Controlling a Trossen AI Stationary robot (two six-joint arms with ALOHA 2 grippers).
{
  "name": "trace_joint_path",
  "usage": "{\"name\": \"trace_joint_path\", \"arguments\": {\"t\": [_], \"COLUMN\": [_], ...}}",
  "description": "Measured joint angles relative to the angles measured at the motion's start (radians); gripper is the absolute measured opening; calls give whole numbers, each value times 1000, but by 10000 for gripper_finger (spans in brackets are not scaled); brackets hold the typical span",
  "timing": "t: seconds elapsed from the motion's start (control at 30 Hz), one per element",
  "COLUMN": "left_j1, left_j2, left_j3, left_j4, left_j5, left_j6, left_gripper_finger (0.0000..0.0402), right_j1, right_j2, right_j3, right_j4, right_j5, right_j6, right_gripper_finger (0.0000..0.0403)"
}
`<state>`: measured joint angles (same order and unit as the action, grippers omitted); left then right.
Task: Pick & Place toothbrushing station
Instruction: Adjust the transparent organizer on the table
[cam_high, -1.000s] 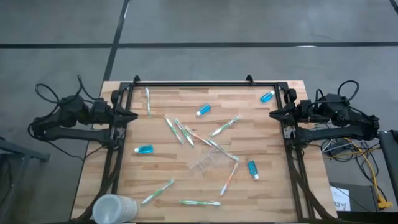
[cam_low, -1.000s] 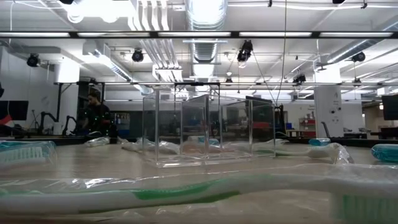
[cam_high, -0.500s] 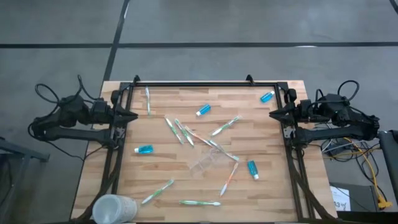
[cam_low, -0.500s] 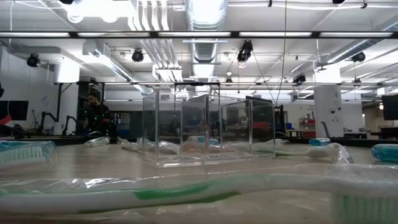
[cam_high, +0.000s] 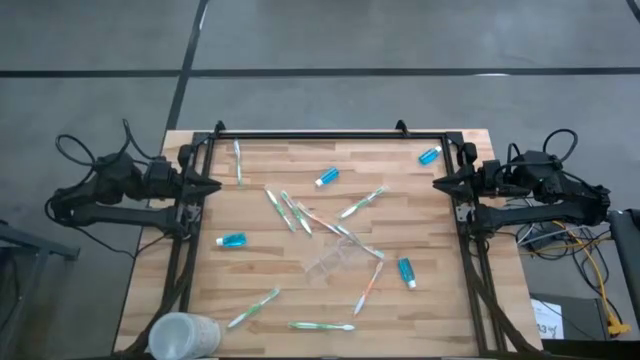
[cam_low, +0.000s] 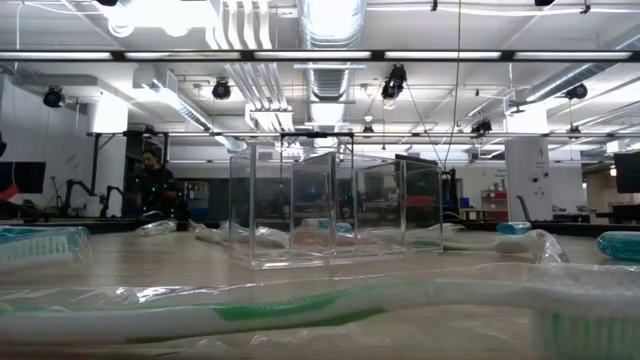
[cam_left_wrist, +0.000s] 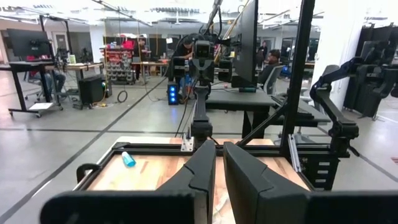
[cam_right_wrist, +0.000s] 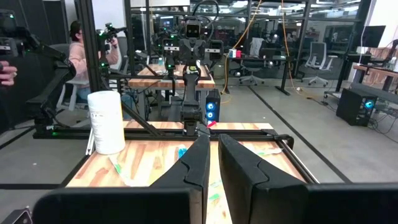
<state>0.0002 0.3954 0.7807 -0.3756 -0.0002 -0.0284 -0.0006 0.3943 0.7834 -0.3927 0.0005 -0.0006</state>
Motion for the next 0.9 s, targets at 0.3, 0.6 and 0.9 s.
{"name": "trace_joint_path", "arguments": {"t": [0.3,0.6,0.9], "left_j1": [0,0,-1], "left_j2": [2,2,2], "left_j3": [0,0,0], "left_j4": [0,0,12], "left_j5": [0,-52,-132], "left_j6": [-36,7,57], "left_gripper_finger": [39,39,39], "right_j1": [0,0,0], "right_j2": [0,0,0], "right_j3": [0,0,0], "right_j4": [0,0,0], "right_j5": [0,0,0], "right_j6": [0,0,0], "right_gripper_finger": [34,34,34]}}
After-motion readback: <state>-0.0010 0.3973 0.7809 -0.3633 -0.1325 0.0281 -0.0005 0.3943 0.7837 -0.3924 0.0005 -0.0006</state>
